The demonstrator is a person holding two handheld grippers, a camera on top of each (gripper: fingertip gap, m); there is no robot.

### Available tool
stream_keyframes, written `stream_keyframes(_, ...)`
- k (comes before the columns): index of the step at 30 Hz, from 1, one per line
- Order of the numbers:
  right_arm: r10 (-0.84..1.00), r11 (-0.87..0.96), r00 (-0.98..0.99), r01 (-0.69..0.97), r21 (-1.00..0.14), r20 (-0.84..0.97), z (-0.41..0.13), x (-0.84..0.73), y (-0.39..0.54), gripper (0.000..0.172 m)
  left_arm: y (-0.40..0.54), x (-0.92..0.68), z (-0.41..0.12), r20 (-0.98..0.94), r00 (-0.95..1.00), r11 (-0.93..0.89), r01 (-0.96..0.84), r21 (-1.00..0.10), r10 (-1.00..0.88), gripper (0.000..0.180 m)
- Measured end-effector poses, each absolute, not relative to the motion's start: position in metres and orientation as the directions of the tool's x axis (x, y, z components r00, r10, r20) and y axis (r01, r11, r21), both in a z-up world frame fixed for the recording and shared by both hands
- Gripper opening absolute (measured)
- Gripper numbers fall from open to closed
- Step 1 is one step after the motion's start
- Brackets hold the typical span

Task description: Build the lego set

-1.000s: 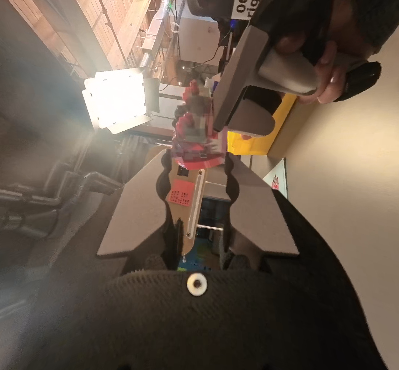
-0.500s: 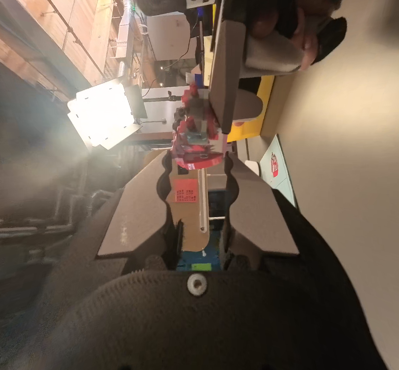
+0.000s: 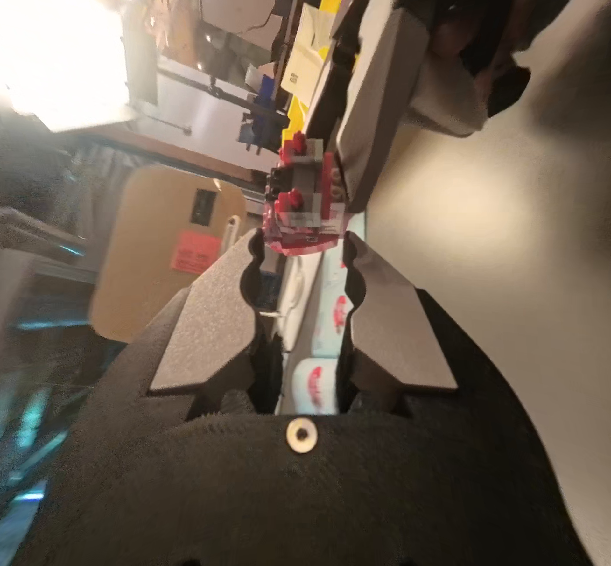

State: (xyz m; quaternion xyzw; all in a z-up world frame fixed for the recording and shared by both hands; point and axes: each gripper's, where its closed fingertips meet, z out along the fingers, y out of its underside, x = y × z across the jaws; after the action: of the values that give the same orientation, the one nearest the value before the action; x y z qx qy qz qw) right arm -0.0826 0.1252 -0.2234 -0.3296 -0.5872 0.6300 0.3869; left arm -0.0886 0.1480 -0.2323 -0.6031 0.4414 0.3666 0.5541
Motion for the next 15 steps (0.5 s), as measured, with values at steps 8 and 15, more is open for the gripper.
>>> stream_keyframes(8, 0.823, 0.460, -0.357, -0.037, -0.887, 0.441, -0.257, -0.087, 0.133, 0.095, 0.150, -0.099, -0.263, -0.807, 0.530, -0.028, -0.840, -0.542, -0.259, 0.048)
stream_keyframes(15, 0.581, 0.812, -0.252, 0.112, -0.573, 0.774, -0.297, -0.101, 0.151, 0.090, 0.146, -0.108, -0.278, -0.835, 0.468, -0.062, -0.879, -0.472, -0.289, 0.048)
